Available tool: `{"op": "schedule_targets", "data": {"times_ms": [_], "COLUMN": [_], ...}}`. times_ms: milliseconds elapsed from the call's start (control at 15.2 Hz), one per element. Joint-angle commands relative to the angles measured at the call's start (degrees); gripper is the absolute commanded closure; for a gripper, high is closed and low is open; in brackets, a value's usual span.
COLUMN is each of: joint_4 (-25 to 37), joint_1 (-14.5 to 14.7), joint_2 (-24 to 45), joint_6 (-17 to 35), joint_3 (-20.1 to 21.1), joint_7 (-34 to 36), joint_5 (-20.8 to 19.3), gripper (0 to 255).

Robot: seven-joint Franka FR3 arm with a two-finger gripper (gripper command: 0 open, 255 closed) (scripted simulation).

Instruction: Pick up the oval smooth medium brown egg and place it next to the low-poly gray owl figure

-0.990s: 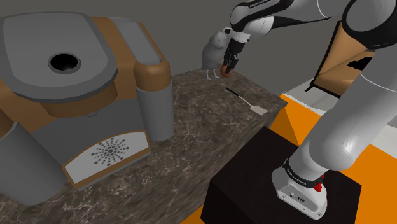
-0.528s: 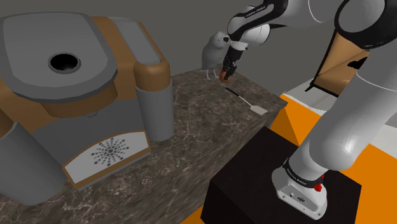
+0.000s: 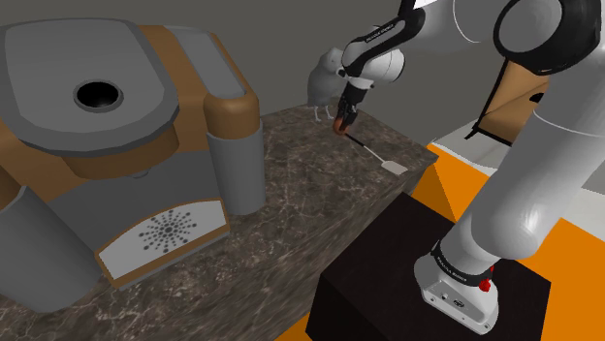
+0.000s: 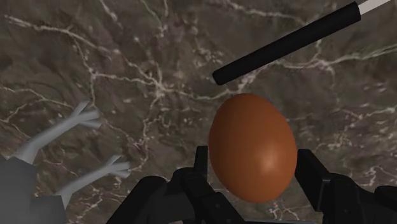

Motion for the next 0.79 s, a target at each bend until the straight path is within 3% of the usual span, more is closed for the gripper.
{"op": "schedule_targets", "data": {"times_ms": [0, 594, 660, 726], "joint_4": [-0.5, -0.9, -1.0, -1.2], "joint_1": [-0.1, -0.2, -0.2, -0.2], "joint_2": [1.0, 1.9, 1.9, 1.9], "joint_6": [1.3, 2.4, 2.6, 2.7], "joint_3": [0.1, 0.3, 0.4, 0.4], "joint_7": [-0.9, -1.7, -1.6, -1.7], "joint_5": [0.9, 1.8, 1.8, 1.8], "gripper": [255, 255, 0, 0]}}
